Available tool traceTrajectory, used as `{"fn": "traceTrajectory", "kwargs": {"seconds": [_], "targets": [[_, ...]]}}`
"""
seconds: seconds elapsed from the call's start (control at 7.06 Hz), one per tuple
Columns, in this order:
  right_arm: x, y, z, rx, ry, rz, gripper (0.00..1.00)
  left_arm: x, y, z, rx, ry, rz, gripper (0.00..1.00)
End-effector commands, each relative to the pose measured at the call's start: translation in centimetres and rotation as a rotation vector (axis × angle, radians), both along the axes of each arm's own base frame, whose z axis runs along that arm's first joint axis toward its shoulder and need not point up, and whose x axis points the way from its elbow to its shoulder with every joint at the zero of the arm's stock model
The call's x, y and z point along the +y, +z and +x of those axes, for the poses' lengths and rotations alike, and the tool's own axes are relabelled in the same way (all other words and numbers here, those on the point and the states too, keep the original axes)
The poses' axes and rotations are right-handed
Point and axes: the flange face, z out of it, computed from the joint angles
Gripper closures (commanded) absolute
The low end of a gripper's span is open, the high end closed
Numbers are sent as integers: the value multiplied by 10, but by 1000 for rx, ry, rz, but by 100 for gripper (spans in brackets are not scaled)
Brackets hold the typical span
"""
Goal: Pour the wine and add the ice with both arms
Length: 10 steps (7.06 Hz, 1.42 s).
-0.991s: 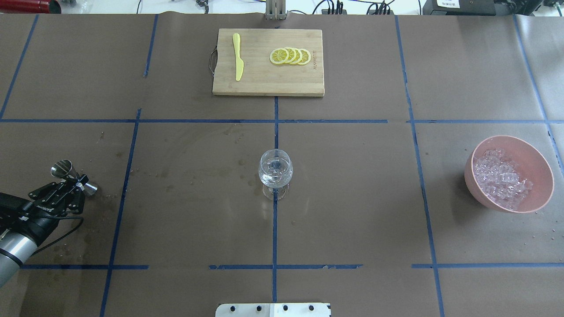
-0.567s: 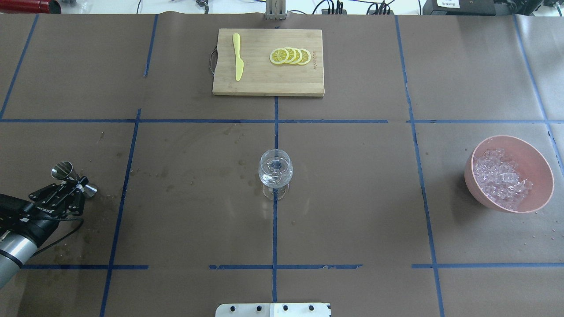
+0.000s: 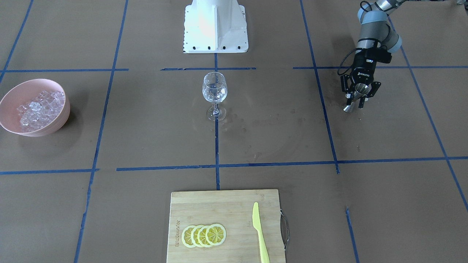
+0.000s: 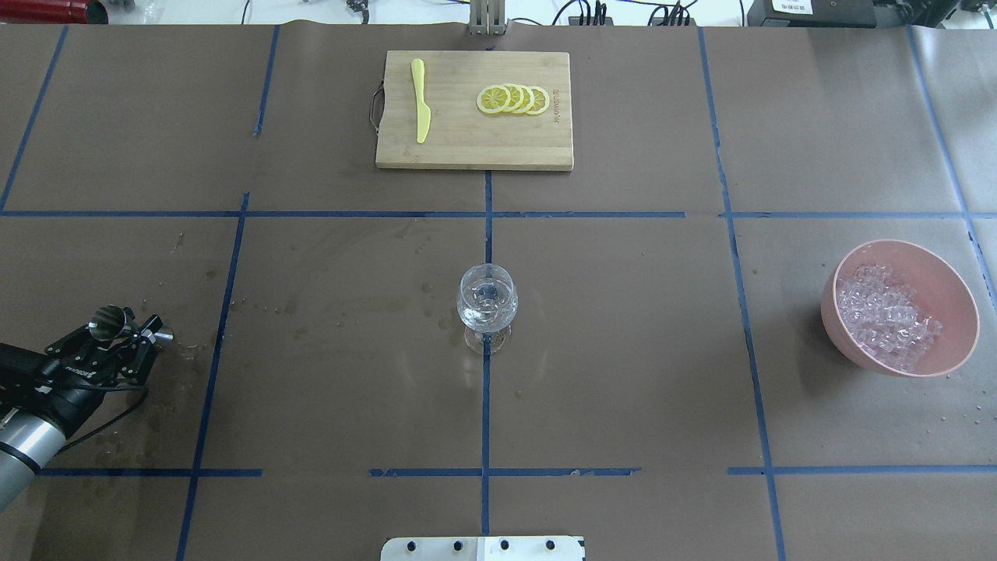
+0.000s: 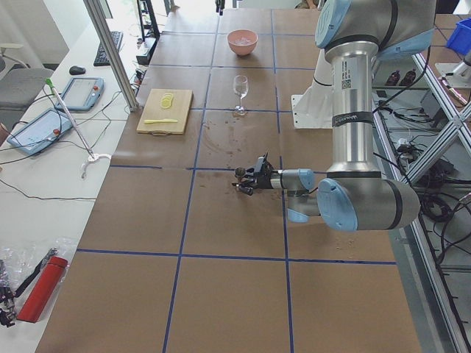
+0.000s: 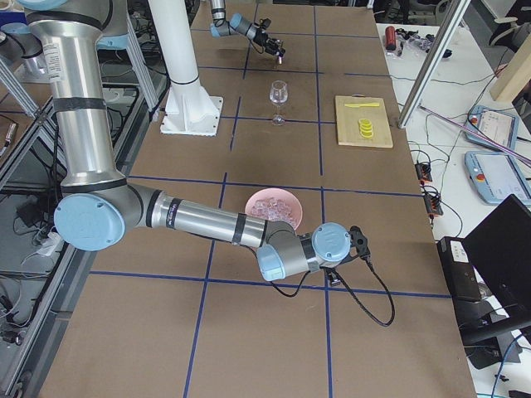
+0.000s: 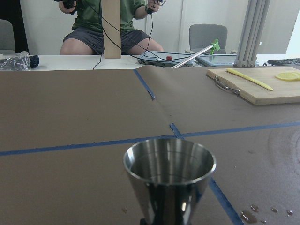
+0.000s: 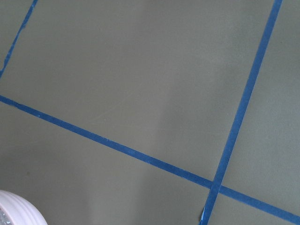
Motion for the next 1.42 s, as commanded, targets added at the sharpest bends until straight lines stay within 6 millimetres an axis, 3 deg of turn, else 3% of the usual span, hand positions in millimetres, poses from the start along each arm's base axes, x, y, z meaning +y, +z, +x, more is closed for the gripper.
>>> {"fn": "traceTrajectory", "kwargs": {"seconds": [0.0, 0.14, 0.28, 0.42, 0.71, 0.85, 0.99, 1.13, 1.27], "targets": [[1, 1, 0, 0, 0, -1, 0, 1, -1, 1, 0, 4, 1, 45], [1, 0, 0, 0, 0, 1, 0, 2, -1, 1, 1, 7, 1, 41], [1, 1, 0, 0, 0, -1, 0, 3, 0, 0, -55, 34, 28, 23], [0, 0, 0, 0, 0, 2, 0, 8, -4, -11, -110, 95, 55, 13], [0, -1, 0, 0, 0, 4, 0, 19, -2, -38, -153, 190, 55, 9], [0, -1, 0, 0, 0, 4, 0, 24, 9, -42, -209, 247, 30, 8], [0, 0, 0, 0, 0, 1, 0, 30, 7, -42, -225, 331, 9, 8], [0, -1, 0, 0, 0, 3, 0, 42, 7, -57, -259, 464, -34, 8], [-3, -10, 0, -2, 4, 13, 0, 49, -8, -108, -261, 531, -69, 8]]}}
